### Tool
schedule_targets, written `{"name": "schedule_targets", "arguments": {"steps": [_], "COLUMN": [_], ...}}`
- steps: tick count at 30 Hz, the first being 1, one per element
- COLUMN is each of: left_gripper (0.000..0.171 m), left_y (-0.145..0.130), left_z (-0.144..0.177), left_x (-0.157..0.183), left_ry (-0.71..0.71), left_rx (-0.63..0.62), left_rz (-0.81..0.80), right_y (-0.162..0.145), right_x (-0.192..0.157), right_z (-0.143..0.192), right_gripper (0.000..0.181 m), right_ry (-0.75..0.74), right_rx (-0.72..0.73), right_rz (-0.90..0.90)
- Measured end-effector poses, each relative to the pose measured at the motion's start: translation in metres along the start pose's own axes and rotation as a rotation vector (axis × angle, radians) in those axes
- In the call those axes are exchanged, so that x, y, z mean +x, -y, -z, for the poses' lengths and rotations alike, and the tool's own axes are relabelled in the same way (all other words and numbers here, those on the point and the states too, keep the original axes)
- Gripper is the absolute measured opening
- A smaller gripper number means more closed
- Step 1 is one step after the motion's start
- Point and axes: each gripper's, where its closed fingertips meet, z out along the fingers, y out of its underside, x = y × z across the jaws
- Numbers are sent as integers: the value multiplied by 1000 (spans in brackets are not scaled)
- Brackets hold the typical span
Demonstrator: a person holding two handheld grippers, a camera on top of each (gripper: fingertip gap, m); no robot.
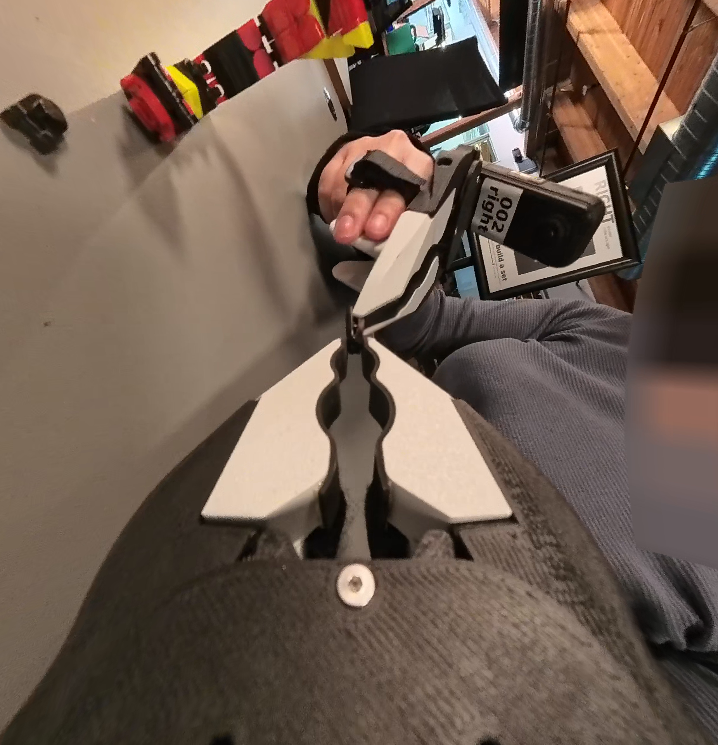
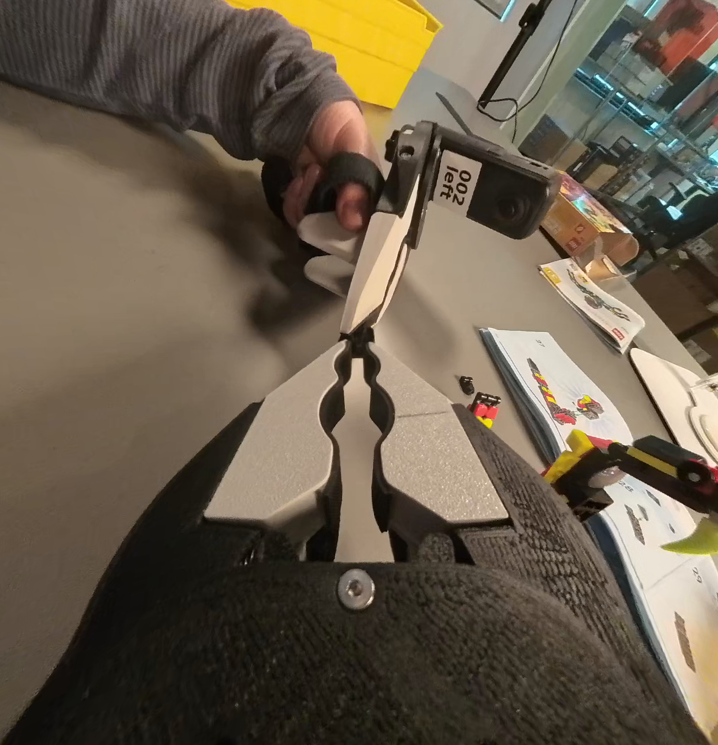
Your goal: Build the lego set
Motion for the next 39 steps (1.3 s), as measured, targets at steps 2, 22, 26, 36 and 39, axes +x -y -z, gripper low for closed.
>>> {"name": "schedule_targets", "arguments": {"steps": [2,22,26,36,39], "left_gripper": [5,42,40,27,24], "left_y": [0,12,10,8,7], "left_z": [0,1,-7,-12,-14], "left_x": [1,10,10,11,11], "left_ry": [1,406,447,395,392], "left_rx": [4,84,55,41,28], "left_rz": [-6,-856,-974,-931,-931], "right_y": [-1,3,6,13,14], "right_x": [0,3,3,4,3], "right_z": [1,9,11,17,18], "right_gripper": [1,1,0,0,0], "right_ry": [22,138,159,168,171], "right_rx": [-4,54,79,138,150], "right_rz": [-34,-226,-242,-249,-248]}}
